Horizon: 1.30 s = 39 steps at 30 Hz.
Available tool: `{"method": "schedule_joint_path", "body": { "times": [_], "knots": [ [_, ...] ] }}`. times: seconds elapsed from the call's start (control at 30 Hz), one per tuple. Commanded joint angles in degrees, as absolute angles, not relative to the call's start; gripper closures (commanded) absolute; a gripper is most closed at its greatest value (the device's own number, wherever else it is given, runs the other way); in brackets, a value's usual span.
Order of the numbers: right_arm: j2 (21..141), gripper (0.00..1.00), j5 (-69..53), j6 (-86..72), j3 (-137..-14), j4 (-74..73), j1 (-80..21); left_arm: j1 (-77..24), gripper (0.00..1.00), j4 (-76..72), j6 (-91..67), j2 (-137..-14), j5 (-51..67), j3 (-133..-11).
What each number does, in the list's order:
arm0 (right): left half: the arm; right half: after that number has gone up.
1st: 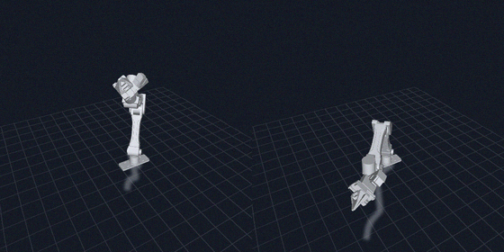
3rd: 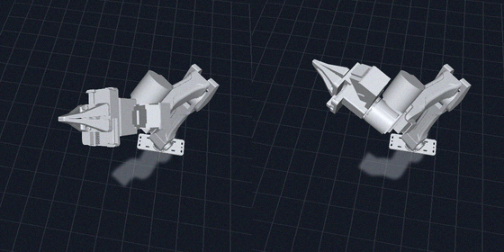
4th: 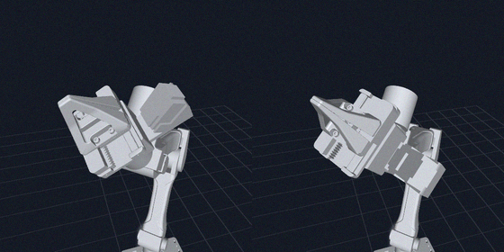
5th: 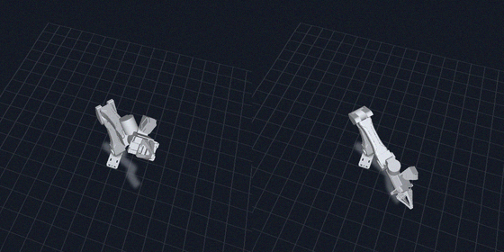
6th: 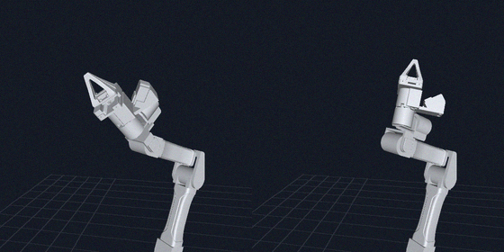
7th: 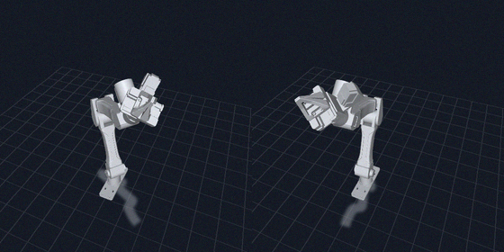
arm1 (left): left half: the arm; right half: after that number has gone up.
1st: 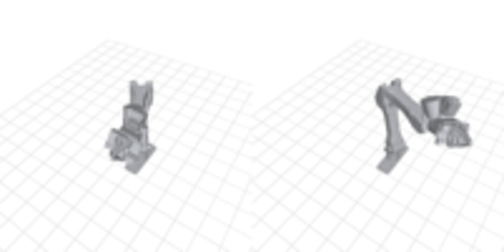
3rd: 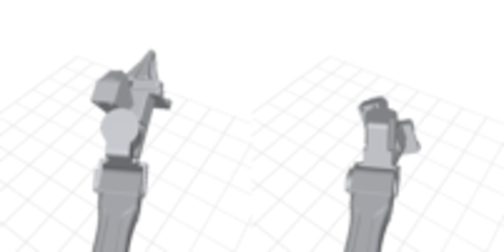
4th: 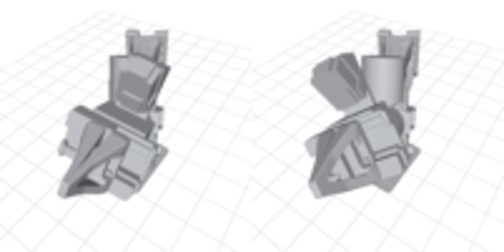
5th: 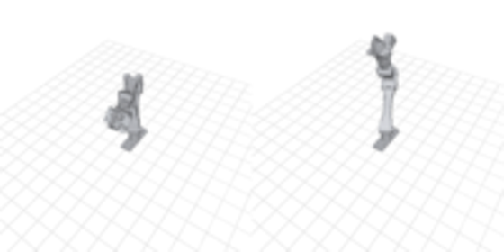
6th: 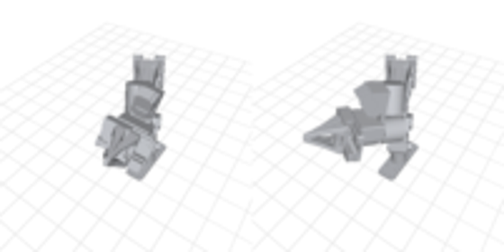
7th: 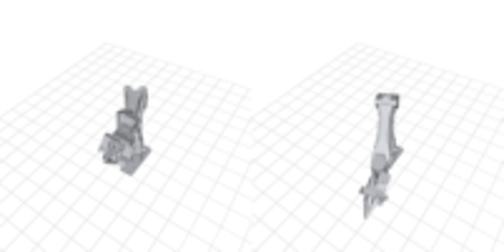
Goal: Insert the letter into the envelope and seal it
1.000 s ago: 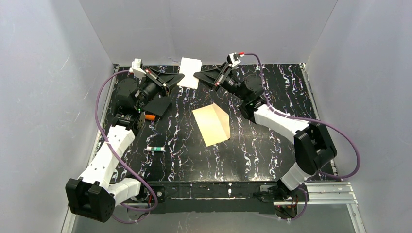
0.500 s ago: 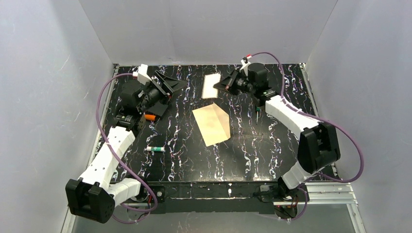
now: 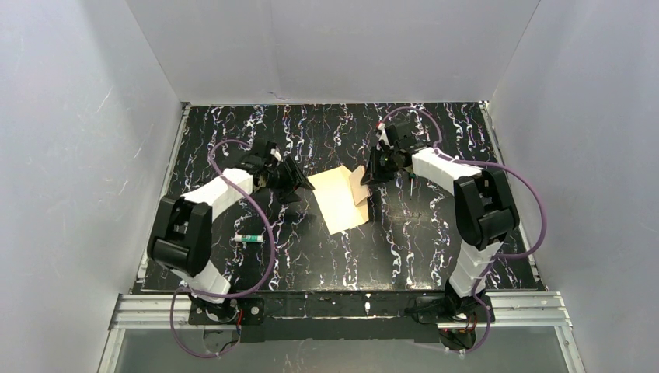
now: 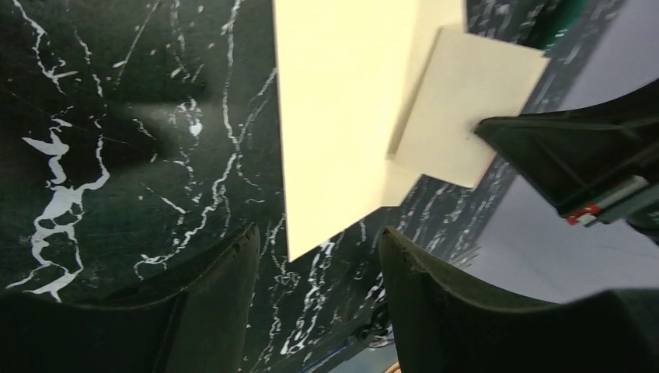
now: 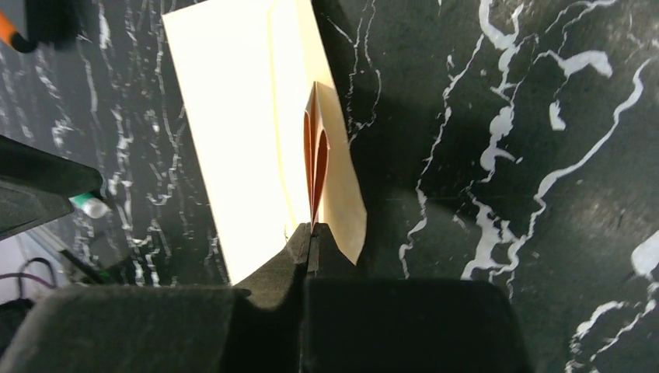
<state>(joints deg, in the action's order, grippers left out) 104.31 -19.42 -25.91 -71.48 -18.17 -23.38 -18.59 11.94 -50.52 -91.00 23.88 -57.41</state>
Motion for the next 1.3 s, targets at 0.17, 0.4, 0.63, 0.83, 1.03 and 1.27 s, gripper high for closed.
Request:
{"method": "schedule_joint_path", "body": {
  "times": [0.17,0.4,0.63,0.83,1.03,1.27],
  "knots": [
    [106.5,0.99,-21.9,-15.0,-69.3,-6.6,-23.0,-20.3,0.48,18.8,-44.8,-99.8,18.9,-66.3],
    [109.4,0.99,-23.6,-18.2,-68.7,-4.0,-23.1,-20.6,0.5,21.3,-43.8,-109.7,18.3,-72.8],
    [111.5,0.99,-20.6,-23.5,-70.9,-8.1,-23.9,-21.4,0.59,23.5,-49.8,-112.7,17.1,-73.7],
    [113.0,0.99,-20.7,-24.5,-71.7,-9.7,-25.7,-22.0,0.67,22.8,-52.8,-114.2,17.9,-73.9],
    [112.9,0.99,-21.9,-26.4,-72.0,-9.5,-26.8,-22.2,0.7,20.1,-54.4,-114.0,18.6,-73.3],
    [114.3,0.99,-24.1,-24.2,-74.5,-11.4,-27.6,-22.3,0.7,19.8,-53.0,-114.7,19.4,-74.5]
  ]
}}
